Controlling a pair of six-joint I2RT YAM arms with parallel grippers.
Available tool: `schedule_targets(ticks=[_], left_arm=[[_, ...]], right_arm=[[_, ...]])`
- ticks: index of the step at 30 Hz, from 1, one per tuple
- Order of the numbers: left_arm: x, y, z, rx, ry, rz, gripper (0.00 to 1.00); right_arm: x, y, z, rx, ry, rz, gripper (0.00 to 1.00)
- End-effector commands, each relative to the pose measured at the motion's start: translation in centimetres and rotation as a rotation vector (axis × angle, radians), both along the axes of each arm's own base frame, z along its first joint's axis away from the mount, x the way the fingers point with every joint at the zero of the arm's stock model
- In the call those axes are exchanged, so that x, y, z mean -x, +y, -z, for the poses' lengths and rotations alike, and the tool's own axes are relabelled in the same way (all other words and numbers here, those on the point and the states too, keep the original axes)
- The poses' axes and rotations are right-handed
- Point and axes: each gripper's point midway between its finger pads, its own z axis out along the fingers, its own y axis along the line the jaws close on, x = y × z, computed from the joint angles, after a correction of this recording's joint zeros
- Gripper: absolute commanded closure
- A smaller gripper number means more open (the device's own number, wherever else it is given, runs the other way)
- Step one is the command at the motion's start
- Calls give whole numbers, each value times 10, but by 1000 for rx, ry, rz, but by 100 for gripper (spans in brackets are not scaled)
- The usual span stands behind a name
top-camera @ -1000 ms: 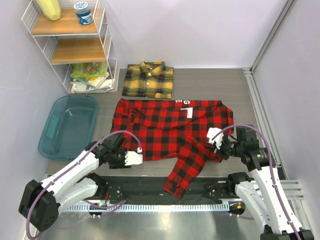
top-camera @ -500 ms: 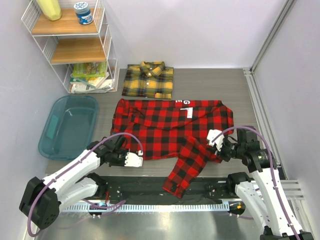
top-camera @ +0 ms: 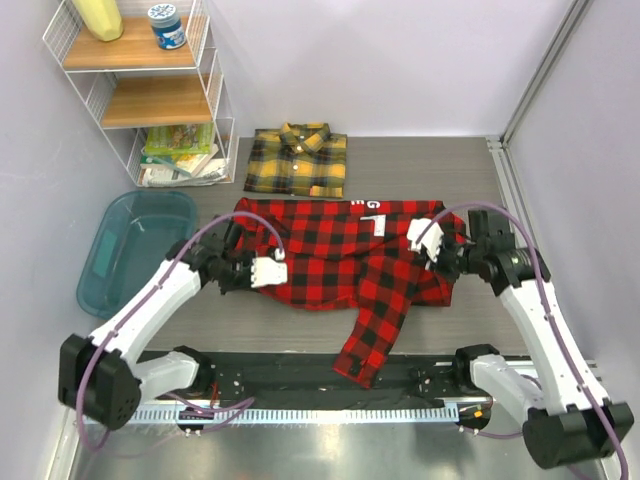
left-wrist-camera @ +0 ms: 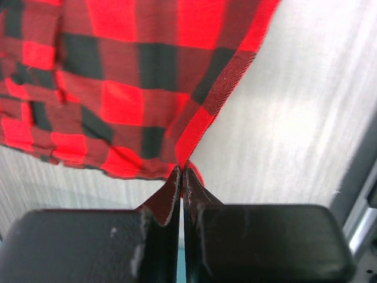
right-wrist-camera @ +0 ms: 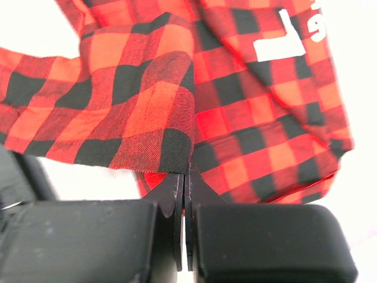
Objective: Fold and stack the long sleeve shirts
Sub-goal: Fold the shirt
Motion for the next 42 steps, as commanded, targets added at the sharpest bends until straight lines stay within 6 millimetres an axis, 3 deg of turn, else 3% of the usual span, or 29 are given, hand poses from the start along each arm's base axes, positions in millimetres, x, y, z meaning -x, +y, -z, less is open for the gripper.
schedule_targets(ticks=[1, 7, 9, 19, 30, 42], left_arm=[[-38, -6, -12, 48, -14, -29, 100], [-78, -4, -17, 64, -43, -69, 100], [-87, -4, -14, 67, -33, -81, 100], [-111, 0, 3, 46, -12, -110, 100], [-117, 7, 3, 84, -31, -146, 100], [-141, 7, 2, 113, -116, -188, 100]], right_arm=[[-45, 5, -29, 29, -125, -49, 99], [-87, 8, -39, 47, -156, -51, 99], [-97, 9, -33, 55, -137, -61, 99], [-143, 11, -35, 58, -160, -60, 99], [-164, 18, -44, 24, -216, -75, 99], [-180, 18, -31, 32, -218, -64, 99]])
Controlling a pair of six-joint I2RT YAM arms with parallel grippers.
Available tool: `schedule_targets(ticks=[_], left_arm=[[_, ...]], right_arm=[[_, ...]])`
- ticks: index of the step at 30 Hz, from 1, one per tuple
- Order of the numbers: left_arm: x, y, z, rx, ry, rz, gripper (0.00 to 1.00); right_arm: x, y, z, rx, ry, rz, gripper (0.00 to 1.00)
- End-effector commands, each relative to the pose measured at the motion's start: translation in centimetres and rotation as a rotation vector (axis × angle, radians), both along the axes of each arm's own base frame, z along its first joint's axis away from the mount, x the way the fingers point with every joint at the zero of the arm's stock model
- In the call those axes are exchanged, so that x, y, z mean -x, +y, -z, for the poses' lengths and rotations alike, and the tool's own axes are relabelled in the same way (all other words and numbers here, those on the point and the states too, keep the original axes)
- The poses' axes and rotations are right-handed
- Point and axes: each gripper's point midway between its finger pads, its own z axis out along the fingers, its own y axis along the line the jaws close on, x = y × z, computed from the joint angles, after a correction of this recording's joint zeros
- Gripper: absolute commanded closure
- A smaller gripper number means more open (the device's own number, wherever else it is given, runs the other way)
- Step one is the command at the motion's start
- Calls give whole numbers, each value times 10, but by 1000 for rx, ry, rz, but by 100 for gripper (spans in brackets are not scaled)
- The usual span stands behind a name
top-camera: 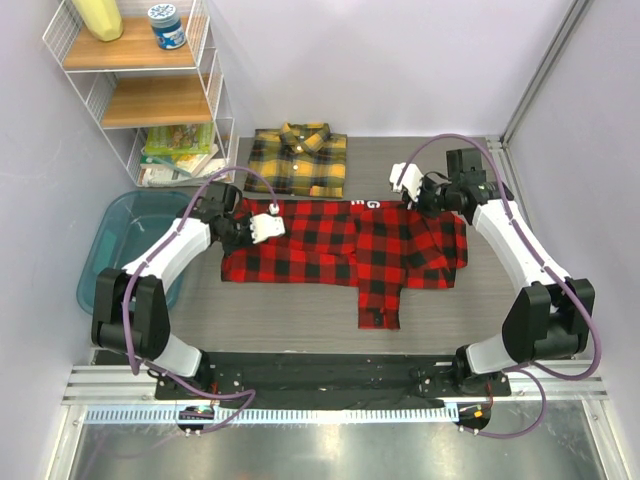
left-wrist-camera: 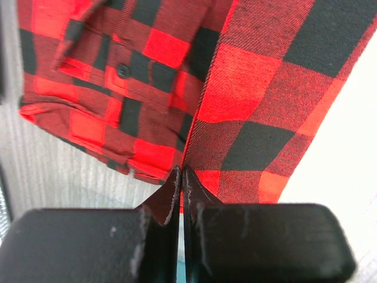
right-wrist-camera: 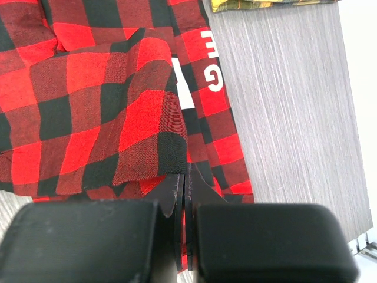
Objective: Fold and stack the long sleeve shirts
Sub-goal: Fold the shirt
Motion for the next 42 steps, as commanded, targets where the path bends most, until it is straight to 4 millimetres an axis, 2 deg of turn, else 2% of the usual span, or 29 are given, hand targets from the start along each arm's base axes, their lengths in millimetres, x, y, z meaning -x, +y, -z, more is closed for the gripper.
schedule_targets(ticks=[1, 7, 11, 14, 16, 19, 20, 21, 22, 26, 27, 29, 30, 34, 37, 42], left_arm=[[-21, -5, -13, 38, -84, -14, 100], [-33, 0, 0, 9, -92, -54, 100], [-31, 0, 9, 15, -104, -53, 100], [-28, 0, 5, 33, -118, -40, 100], [-23, -2, 4, 57, -115, -34, 100], [-15, -5, -7, 114, -126, -20, 100], [-12, -2, -14, 124, -136, -17, 100], [-10, -3, -16, 130, -145, -3, 100], [-3, -4, -13, 138, -136, 14, 100], [3, -1, -12, 127, -190, 42, 100], [-3, -1, -18, 131, -239, 43, 100], [-2, -1, -12, 126, -245, 42, 100], [-8, -1, -15, 133, -270, 30, 100], [-25, 3, -12, 123, -286, -24, 100], [-35, 6, -13, 112, -311, -50, 100], [-43, 9, 1, 93, -296, -74, 100]], right_arm=[[-17, 3, -26, -15, -113, -14, 99], [-24, 2, -21, -17, -123, -1, 99], [-26, -5, -21, -24, -125, 23, 99], [-23, -13, -29, -43, -143, 38, 99], [-16, -19, -34, -52, -150, 49, 99], [0, -19, -29, -52, -147, 23, 99], [5, -21, -35, -51, -170, 21, 99], [11, -20, -27, -50, -154, 16, 99], [16, -20, -27, -47, -159, 5, 99], [28, -20, -20, -48, -160, -3, 99], [30, -20, -19, -52, -160, 2, 99], [29, -20, -15, -56, -162, 11, 99], [28, -21, -14, -57, -165, 18, 99], [11, -27, -21, -68, -227, 80, 99], [7, -31, -23, -75, -241, 98, 99], [-1, -34, -11, -74, -269, 124, 99]])
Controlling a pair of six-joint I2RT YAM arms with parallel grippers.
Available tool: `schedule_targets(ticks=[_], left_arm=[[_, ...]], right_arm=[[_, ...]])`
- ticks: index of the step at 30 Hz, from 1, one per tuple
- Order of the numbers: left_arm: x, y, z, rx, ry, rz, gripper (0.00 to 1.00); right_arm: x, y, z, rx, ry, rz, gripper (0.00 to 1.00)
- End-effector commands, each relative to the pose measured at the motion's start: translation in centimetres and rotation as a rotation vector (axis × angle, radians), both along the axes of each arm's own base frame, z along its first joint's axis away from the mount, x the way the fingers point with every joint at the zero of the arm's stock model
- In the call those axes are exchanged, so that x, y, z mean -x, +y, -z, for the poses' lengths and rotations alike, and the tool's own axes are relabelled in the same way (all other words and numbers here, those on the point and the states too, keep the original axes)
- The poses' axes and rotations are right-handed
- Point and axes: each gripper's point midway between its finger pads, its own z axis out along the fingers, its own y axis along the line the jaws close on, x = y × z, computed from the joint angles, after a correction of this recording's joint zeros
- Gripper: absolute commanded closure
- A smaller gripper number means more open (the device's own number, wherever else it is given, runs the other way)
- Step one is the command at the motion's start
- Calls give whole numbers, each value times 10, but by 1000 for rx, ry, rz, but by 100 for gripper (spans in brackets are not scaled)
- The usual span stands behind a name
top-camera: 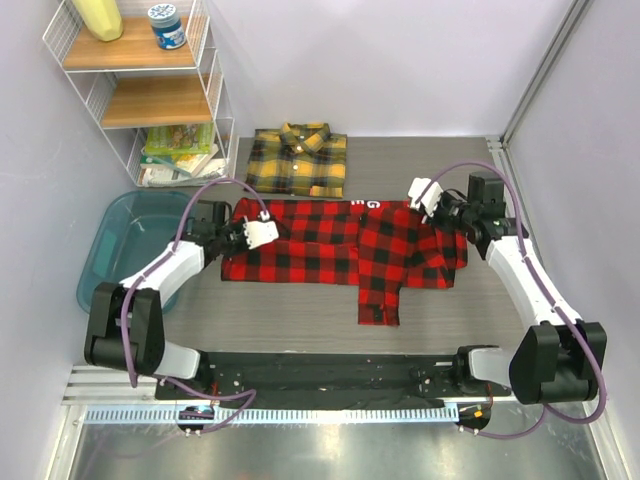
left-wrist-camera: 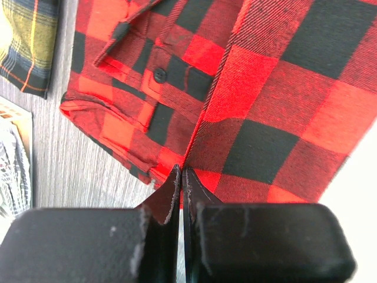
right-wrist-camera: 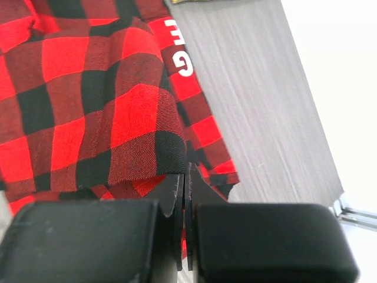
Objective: Fold and stack the long sleeve shirts
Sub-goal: Fold the shirt
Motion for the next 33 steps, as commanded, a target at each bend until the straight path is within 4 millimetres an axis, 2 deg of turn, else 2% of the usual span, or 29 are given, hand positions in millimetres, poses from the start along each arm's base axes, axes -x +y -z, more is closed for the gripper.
schedule_targets(ticks=[1, 3, 5, 6, 7, 10, 11, 12, 14, 15, 17, 18, 19, 21, 22, 25, 26, 28, 29, 33], left_arm=[[-25, 4, -4, -6, -64, -44, 100], [-27, 8, 12, -35, -27, -56, 100], [-26, 16, 23, -79, 22, -85, 87], [-24, 18, 32, -87, 70, -102, 82], [-31, 21, 27, -93, 74, -131, 72], [-21, 20, 23, -35, 168, -202, 64], [-22, 18, 14, -8, 171, -218, 61], [-17, 17, 6, 5, 182, -228, 59], [-18, 14, -11, 63, 183, -290, 54], [-6, 14, -10, 62, 237, -296, 53], [0, 8, -20, 103, 264, -309, 50], [3, 6, -20, 114, 279, -313, 48], [12, 5, -17, 114, 324, -307, 48], [17, 1, -11, 123, 362, -315, 48], [22, 0, -3, 114, 406, -318, 49], [27, -3, 10, 91, 462, -322, 50], [30, -3, 22, 80, 505, -345, 51], [29, -3, 31, 61, 536, -367, 53], [30, -2, 40, 47, 560, -381, 54], [35, 7, 64, -18, 618, -436, 57]], right_arm=[[-16, -3, -6, -13, -90, 27, 97], [-19, -2, 5, -5, -56, 22, 89], [-22, -3, 20, 15, 5, 32, 70], [-23, -4, 25, 26, 27, 39, 59], [-23, -6, 31, 29, 56, 57, 42], [-34, -25, 39, 78, 104, 163, 36], [-41, -34, 30, 77, 100, 211, 36], [-37, -42, 31, 70, 142, 240, 36], [-37, -57, 17, 39, 165, 296, 35], [-24, -66, 22, 29, 240, 324, 35], [-13, -66, 20, 0, 319, 333, 36], [5, -63, 30, -7, 417, 328, 38], [13, -60, 41, -14, 489, 322, 42], [30, -53, 54, -41, 616, 322, 47], [33, -52, 70, -45, 684, 335, 51], [32, -56, 92, -51, 780, 405, 65], [30, -57, 106, -45, 824, 426, 68], [25, -60, 119, -54, 858, 486, 72], [25, -61, 131, -52, 895, 507, 73], [26, -66, 156, -36, 953, 562, 79]])
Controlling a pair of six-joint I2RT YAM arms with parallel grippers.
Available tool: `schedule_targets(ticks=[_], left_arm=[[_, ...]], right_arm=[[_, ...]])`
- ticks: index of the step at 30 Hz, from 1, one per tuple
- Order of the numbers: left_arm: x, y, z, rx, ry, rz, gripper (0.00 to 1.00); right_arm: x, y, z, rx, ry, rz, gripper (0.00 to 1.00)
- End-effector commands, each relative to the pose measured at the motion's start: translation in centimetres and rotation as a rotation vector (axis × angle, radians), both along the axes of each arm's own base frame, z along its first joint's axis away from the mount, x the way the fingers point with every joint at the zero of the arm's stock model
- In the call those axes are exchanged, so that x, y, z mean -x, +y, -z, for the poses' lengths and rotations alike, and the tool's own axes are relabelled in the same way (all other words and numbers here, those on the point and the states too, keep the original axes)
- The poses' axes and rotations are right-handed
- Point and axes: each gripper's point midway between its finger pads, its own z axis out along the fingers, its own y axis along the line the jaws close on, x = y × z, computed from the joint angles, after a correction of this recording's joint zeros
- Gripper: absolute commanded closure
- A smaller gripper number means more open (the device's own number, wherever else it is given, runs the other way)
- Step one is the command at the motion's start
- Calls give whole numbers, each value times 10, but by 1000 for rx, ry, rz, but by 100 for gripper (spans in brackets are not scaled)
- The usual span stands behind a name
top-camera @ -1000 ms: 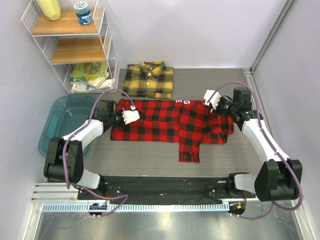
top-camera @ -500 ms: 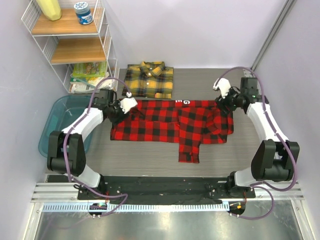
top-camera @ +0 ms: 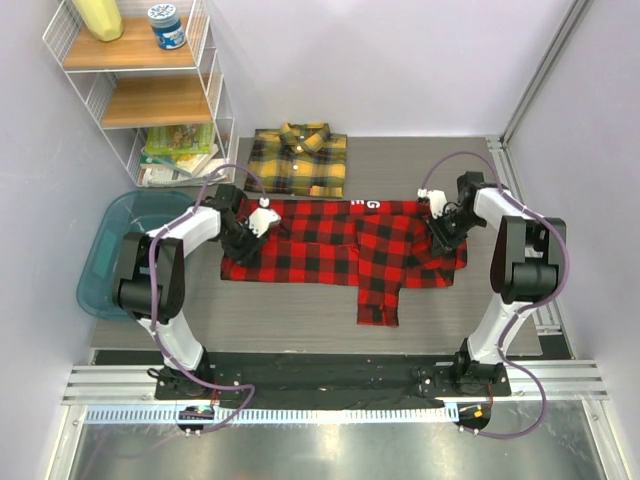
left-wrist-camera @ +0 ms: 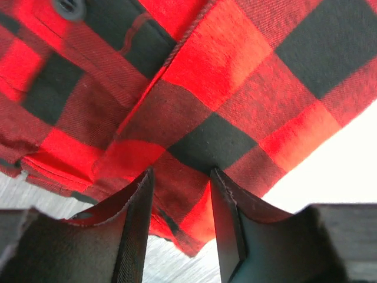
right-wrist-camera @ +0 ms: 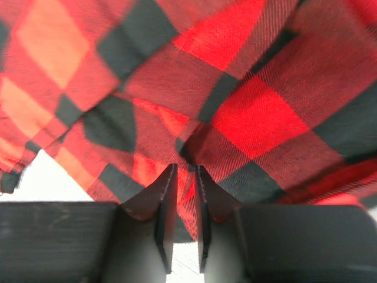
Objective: Fold and stack the long sleeve shirts
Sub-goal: Fold the shirt
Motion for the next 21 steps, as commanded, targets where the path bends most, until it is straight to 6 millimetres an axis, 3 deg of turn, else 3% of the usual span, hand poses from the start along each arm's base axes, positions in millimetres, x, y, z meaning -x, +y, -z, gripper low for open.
schedule_targets(ticks=[1, 5, 12, 16, 19, 21], left_arm=[[7, 11, 13, -76, 74, -49, 58], [37, 21, 29, -124, 153, -15, 61], [108, 25, 27, -133, 236, 104, 66], [125, 19, 16, -82, 263, 107, 65], [114, 9, -4, -23, 211, 76, 56], [101, 1, -24, 29, 146, 38, 49]], right_arm=[[-3, -6, 6, 37, 36, 93, 79], [26, -19, 28, 129, 86, 66, 81], [86, -17, 30, 155, 108, -12, 81], [81, -24, 2, 205, -11, -43, 77], [64, -16, -48, 174, -172, -84, 70], [70, -2, -77, 130, -232, -137, 63]])
